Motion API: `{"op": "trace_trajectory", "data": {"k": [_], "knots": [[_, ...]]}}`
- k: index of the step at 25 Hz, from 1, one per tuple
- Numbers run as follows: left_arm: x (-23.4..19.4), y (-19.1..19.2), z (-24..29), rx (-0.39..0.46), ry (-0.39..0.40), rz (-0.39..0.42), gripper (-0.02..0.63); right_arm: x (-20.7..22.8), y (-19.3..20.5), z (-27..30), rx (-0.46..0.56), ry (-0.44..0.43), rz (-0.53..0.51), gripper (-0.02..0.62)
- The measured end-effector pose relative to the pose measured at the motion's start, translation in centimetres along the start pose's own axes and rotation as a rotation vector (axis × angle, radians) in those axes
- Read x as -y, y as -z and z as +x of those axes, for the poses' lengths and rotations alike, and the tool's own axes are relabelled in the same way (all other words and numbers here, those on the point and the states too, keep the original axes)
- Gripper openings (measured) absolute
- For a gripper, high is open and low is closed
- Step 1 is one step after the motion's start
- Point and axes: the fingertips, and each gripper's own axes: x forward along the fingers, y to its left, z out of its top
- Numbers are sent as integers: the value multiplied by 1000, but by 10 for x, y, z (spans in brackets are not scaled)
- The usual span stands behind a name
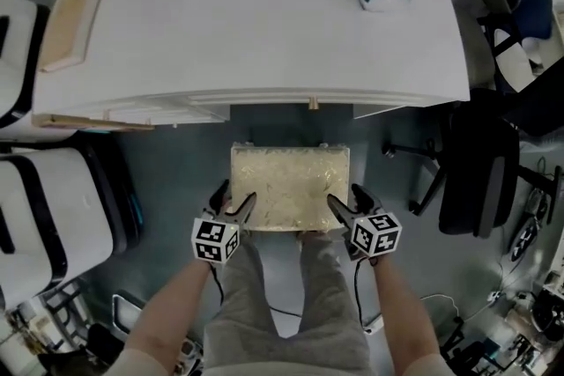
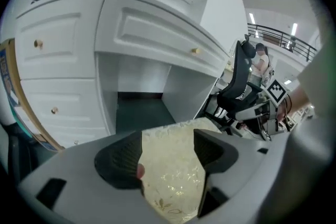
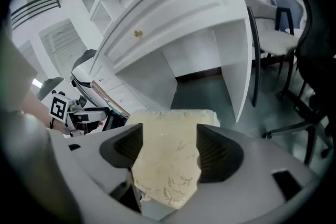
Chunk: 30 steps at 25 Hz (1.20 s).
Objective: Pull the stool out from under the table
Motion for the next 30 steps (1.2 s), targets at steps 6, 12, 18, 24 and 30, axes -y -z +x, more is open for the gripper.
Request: {"op": "trace_trajectory", "data": {"k": [6,12,18,24,30], "knots": [[37,-118,-53,149,47,101,239,-66,-106,-77,161,-26,-117,163],[86,-244,-130,336,97,211,208,-140,-224,-172,378,-50,-216,66],[126,-349,-207,502,146,263,176,-218,-322,-256,578,-94,-334,47],[159,-426,-287,648,140,368,133,-290,-384,-335,745,-142,-416,31],[179,-470,-353,746,174,306,110,-348,-412,-392,846,-178,-485,23]]}}
